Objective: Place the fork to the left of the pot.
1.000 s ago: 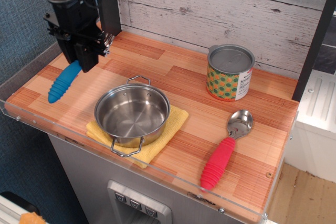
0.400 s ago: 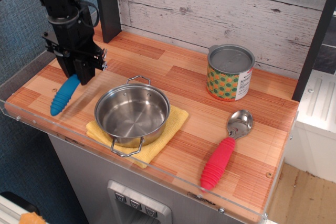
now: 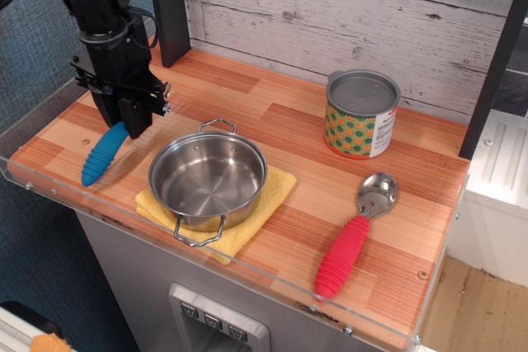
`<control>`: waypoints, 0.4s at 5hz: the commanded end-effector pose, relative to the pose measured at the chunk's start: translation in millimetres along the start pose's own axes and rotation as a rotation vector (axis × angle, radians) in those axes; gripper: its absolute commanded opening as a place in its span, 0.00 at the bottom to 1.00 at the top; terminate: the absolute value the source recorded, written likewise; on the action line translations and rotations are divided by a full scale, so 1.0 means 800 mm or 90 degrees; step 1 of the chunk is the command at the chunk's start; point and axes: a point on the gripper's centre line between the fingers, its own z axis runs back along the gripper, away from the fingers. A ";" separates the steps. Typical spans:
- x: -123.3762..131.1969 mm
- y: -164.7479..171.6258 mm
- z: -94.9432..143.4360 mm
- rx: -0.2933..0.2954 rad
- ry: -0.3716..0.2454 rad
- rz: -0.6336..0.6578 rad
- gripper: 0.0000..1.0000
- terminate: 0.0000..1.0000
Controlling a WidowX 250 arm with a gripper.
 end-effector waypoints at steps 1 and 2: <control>-0.006 -0.001 -0.001 0.015 0.007 -0.023 0.00 0.00; -0.006 0.000 -0.002 0.017 0.006 -0.016 0.00 0.00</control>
